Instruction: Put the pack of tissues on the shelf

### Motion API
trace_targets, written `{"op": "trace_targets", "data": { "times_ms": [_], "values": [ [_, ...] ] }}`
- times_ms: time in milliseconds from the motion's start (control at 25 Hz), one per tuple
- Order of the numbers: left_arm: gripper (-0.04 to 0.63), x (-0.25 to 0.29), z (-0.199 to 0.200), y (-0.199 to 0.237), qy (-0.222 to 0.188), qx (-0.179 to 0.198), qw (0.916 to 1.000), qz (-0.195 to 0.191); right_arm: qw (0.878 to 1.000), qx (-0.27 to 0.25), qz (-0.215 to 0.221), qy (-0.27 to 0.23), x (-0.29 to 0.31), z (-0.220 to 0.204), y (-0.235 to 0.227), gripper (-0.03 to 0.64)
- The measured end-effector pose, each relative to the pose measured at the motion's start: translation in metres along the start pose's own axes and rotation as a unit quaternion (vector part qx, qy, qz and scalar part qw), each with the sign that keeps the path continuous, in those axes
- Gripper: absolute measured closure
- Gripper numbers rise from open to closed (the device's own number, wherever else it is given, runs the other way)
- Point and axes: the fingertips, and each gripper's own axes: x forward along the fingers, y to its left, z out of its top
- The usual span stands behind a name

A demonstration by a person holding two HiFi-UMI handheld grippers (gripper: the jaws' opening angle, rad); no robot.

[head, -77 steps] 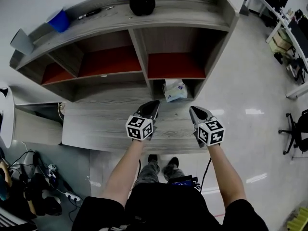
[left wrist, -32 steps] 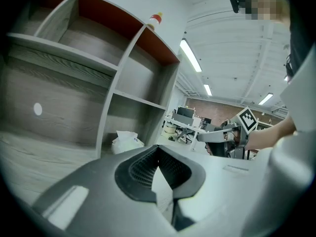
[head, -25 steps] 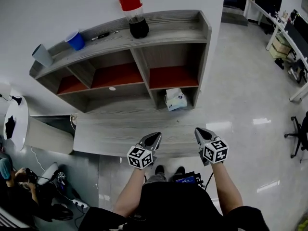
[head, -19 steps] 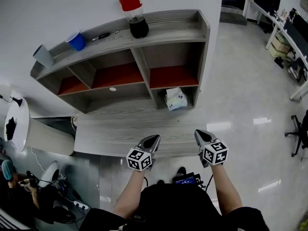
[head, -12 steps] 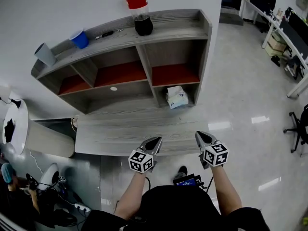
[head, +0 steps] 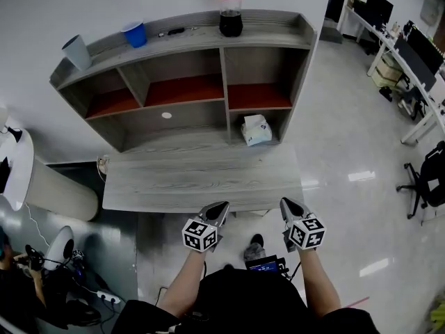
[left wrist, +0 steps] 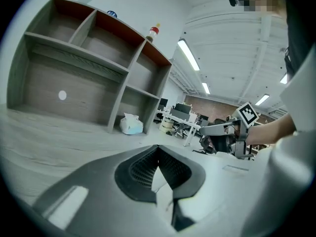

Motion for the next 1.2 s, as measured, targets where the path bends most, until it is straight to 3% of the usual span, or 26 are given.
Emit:
{"op": "trace_targets", "data": {
  "times_ms": [520, 1200],
  "values": [
    [0.592, -0.061, -0.029, -0.018, 0.001, 0.01, 0.9999, -0.012, 1.0, -0.004, -0.012, -0.007, -0.044, -0.039, 0.057, 0.617],
    [0.603, -0.086, -0.036, -0.04, 0.002, 0.039, 0.999, -0.022, 0.999, -0.014, -0.036, -0.025, -0.079, -0.053, 0.08, 0.617]
  ]
}}
